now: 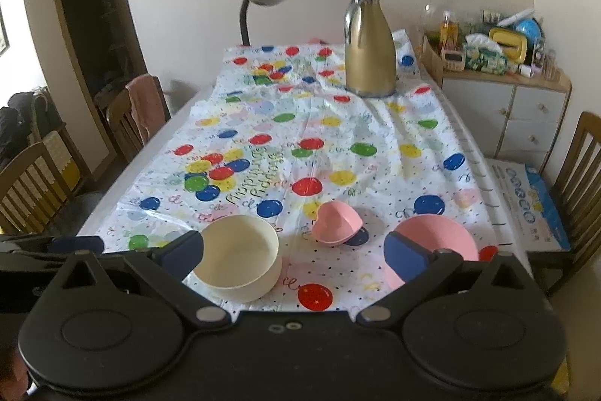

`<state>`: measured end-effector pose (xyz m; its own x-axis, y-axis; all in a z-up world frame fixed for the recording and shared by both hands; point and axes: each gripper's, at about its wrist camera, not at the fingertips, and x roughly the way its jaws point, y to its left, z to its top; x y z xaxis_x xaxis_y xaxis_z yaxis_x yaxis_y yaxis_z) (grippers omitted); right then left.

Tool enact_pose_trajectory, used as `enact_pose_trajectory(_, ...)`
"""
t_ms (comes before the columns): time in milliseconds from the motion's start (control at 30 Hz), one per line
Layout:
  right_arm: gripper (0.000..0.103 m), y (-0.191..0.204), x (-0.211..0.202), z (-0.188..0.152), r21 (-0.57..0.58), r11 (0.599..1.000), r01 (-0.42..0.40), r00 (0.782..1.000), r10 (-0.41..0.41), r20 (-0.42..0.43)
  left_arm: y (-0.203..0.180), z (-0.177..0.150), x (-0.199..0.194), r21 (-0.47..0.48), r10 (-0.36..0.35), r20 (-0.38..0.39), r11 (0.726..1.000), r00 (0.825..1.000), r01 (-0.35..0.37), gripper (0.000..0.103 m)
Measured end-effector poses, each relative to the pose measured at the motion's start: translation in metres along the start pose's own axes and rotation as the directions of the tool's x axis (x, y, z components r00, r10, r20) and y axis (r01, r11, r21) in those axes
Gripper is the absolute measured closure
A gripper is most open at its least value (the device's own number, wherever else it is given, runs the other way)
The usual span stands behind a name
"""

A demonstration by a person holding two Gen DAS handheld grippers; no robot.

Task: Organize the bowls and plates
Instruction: 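Move the left tool to the cream bowl and close it on the rim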

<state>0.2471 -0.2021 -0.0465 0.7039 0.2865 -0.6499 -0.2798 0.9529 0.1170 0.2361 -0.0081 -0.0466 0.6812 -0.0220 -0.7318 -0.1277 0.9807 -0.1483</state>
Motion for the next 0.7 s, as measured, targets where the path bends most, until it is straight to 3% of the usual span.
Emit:
enact_pose_trajectory(400,0.001,0.004,0.083,0.001,-0.049,0.999,0.019,0.988,-0.027,-0.154,0.032,0.011,0.073,-0.090,0.050,-0.109,0.994,0.993,-0.060,0.023)
enact_pose_trajectory(700,0.019,0.008,0.129,-0.004,-0.055,0.997,0.045,0.968,-0.057,-0.243,0.034,0.013,0.115,-0.109,0.066,-0.175,0.990,0.982,-0.086,0.023)
